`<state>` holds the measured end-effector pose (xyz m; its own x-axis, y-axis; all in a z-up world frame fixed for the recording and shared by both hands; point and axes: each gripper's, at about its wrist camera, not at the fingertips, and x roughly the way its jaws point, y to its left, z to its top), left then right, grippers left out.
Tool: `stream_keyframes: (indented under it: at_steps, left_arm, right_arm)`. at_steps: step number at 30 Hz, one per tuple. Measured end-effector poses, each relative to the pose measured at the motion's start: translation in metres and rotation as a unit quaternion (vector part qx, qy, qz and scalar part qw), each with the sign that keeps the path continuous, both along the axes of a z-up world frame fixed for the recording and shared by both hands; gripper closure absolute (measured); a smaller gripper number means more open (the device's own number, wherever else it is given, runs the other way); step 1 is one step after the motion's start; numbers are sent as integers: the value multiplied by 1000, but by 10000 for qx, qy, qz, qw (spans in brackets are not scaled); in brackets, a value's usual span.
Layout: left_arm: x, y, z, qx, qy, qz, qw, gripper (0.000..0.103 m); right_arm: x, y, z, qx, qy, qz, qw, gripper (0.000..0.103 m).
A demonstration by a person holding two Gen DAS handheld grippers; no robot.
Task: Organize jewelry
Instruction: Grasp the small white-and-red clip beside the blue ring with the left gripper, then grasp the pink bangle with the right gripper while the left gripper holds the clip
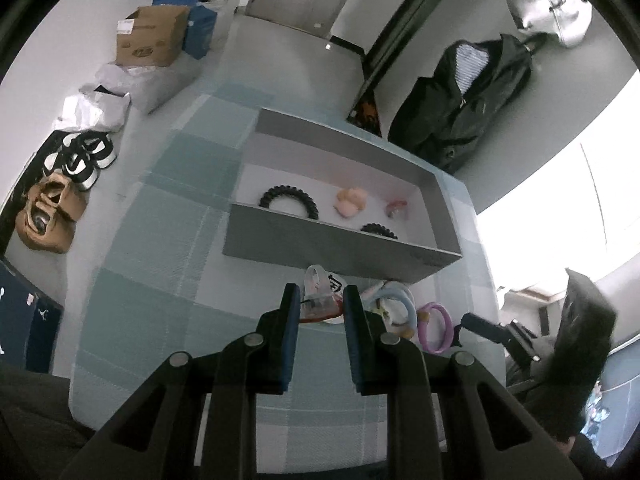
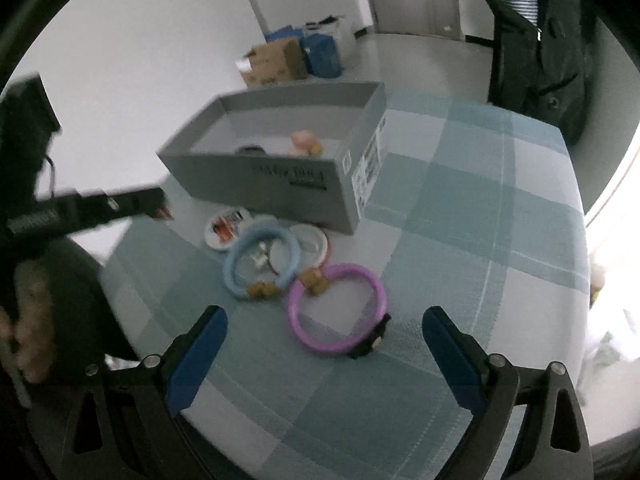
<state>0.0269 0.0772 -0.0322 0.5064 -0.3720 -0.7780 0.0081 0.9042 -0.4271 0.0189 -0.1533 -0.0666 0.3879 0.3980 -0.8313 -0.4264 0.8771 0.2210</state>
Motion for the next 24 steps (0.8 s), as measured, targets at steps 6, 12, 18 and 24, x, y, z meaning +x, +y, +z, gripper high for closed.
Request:
stream_keyframes:
  at_steps: [6, 12, 18, 24]
  left_arm:
    - [0, 7, 1, -141, -69, 35, 9999, 86]
    - [-3, 10, 4, -239, -144, 15, 9996, 86]
    - [-4, 16, 6, -303, -192, 76, 9993, 86]
    - [-4, 17, 6, -362, -182, 98, 9991, 86]
  right_arm:
    - [-3, 9, -4, -485, -161, -26, 9987, 15]
    - [-9, 16, -6, -844, -352, -22, 9958, 26]
    - [-8, 19, -5, -955, -442, -4, 9944, 41]
    - [-4, 19, -5, -936, -415, 26, 9947, 48]
